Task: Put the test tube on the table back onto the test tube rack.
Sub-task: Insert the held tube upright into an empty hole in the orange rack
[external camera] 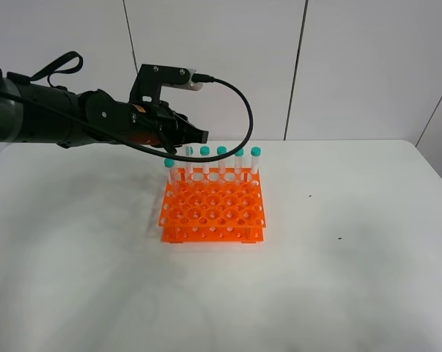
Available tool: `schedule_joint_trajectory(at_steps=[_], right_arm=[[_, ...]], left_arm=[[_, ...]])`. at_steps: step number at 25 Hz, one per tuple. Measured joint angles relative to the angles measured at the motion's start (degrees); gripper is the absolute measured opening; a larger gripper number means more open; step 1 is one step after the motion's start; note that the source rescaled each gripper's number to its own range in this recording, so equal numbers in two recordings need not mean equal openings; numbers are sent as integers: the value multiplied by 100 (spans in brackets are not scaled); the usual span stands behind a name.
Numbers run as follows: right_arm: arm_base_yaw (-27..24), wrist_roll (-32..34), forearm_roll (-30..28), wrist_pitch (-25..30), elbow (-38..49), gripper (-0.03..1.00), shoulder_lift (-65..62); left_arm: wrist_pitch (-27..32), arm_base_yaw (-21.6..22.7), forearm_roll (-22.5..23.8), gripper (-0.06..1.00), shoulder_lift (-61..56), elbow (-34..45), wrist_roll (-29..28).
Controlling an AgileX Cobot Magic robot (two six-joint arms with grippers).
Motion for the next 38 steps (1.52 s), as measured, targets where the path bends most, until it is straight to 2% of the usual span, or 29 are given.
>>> schedule_joint_trajectory(at_steps=[6, 11, 17, 38], right_arm=[[0, 0, 36, 0, 0, 94, 0], [0, 0, 36, 0, 0, 94, 0], [0, 0, 36, 0, 0, 94, 0], [0, 4, 58, -1, 0, 94, 0]], left_arm=[[-572, 0, 0, 0, -25, 390, -323], [-748, -105, 5, 0, -25, 430, -569], [-965, -232, 308, 0, 77, 430, -586], [-1111, -112, 409, 0, 352, 468, -610]])
